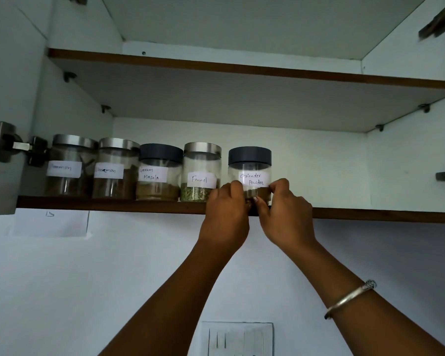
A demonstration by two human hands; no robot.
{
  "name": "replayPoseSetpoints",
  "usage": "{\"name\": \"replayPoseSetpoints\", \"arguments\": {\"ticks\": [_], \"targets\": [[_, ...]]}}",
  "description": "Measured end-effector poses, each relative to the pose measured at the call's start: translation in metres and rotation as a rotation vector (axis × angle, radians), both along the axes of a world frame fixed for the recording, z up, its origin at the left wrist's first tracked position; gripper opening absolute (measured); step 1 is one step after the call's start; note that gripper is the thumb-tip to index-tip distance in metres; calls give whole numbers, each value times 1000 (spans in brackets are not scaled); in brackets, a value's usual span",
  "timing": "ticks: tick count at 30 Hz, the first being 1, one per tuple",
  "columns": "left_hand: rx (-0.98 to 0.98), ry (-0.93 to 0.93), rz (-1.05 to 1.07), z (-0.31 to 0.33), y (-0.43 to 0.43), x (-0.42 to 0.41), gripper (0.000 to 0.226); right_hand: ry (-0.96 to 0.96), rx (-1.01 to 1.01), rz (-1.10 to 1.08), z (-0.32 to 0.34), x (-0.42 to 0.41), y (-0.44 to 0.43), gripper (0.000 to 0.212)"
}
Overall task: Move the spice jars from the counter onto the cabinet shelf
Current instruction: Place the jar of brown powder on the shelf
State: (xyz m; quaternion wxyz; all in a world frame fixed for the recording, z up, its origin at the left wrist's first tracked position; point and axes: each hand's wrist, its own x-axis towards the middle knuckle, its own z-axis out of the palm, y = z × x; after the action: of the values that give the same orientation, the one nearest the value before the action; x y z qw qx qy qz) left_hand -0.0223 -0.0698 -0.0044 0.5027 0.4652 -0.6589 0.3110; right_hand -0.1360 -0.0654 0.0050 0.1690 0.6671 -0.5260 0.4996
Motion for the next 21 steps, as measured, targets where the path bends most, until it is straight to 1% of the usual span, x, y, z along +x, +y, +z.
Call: {"name": "replayPoseSetpoints", "arguments": {"ticks": [3, 6, 9, 13, 17, 21], "targets": [[-66, 18, 28, -4, -9, -2, 40, 21, 36, -51, -1, 5, -3, 40], [-107, 14, 71, -5, -8, -3, 34, 41, 74, -71, 0, 7, -5, 42], [-22, 77, 26, -6, -6, -3, 45, 50, 88, -70, 0, 7, -6, 40], [-2, 92, 30, -10, -5, -4, 52, 46, 106, -51, 2, 5, -4, 37], [10, 67, 48, -12, -4, -3, 51, 28, 127, -21, 3, 4, -4, 36], [26, 12, 65, -13, 1, 0, 58, 27, 155, -3, 4, 2, -2, 38]]}}
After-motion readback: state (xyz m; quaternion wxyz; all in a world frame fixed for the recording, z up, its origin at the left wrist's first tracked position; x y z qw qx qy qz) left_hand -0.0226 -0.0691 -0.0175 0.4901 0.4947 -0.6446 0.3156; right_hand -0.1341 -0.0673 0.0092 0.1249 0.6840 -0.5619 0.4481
